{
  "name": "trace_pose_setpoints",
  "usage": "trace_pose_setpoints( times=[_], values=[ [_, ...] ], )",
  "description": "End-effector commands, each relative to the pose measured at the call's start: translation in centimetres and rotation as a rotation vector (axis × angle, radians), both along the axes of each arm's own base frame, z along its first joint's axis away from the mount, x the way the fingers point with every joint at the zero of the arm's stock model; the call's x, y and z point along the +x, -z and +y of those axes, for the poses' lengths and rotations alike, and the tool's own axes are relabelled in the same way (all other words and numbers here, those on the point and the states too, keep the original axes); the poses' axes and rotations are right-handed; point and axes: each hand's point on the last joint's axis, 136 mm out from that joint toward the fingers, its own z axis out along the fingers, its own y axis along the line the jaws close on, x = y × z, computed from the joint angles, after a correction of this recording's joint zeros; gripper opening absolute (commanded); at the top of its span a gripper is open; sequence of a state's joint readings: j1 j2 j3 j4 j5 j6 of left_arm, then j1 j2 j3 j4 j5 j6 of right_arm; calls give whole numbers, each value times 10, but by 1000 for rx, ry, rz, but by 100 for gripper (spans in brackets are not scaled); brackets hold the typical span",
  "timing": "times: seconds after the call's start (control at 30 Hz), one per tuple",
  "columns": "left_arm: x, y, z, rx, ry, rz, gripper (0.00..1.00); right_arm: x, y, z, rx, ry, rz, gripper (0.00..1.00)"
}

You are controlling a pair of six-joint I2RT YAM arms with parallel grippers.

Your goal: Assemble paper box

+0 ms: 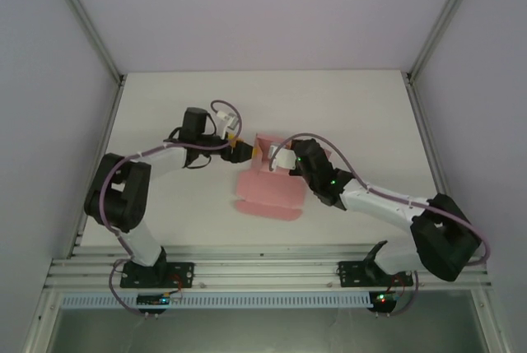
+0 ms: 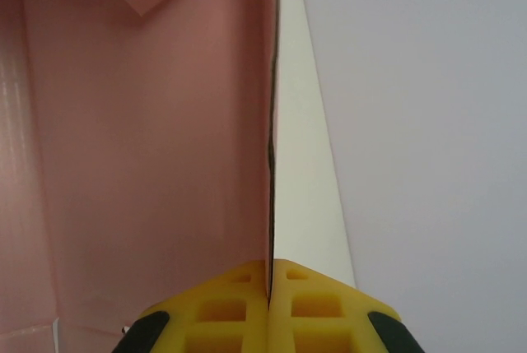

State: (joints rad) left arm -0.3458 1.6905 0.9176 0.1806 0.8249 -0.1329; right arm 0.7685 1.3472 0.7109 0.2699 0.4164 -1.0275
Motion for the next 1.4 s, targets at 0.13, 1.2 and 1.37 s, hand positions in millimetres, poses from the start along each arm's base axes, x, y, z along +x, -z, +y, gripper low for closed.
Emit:
trace_pose_setpoints(
  times=[0.13,1.2,1.37],
  values=[
    [22,5,72,68,-326,26,100,14,-10,8,-58,-69,-102,0],
    [8,40,-9,104,-9,-26,53,26,42,5,-100,-36,-116,0],
    [17,41,-19,130,-37,-72,48,27,43,5,-98,-31,-108,0]
  ],
)
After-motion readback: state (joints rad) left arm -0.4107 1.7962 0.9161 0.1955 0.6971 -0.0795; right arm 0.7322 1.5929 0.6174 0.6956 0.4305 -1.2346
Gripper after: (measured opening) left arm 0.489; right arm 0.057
